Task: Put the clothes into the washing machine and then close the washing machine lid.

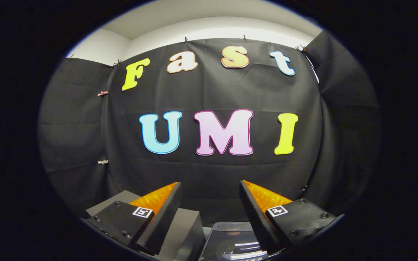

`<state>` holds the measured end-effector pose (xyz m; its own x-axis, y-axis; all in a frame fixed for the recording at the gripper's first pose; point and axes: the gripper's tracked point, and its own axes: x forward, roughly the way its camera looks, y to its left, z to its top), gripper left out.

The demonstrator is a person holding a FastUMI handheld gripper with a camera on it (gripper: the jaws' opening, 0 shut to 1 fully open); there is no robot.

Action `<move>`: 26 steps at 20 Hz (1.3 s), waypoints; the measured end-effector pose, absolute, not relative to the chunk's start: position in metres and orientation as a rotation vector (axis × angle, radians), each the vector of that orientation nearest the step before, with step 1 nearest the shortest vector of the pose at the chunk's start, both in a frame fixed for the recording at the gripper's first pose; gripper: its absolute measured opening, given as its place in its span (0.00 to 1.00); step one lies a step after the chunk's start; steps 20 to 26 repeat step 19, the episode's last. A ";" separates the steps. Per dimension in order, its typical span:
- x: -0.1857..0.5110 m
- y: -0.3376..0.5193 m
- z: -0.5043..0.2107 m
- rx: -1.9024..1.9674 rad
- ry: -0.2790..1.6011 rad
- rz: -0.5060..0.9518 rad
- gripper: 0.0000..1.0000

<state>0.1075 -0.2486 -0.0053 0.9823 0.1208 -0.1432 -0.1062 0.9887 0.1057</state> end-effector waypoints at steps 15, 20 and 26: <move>0.103 -0.254 -0.002 0.092 0.130 0.086 0.98; 0.104 -0.254 -0.003 0.093 0.135 0.085 0.98; 0.104 -0.254 -0.003 0.093 0.135 0.085 0.98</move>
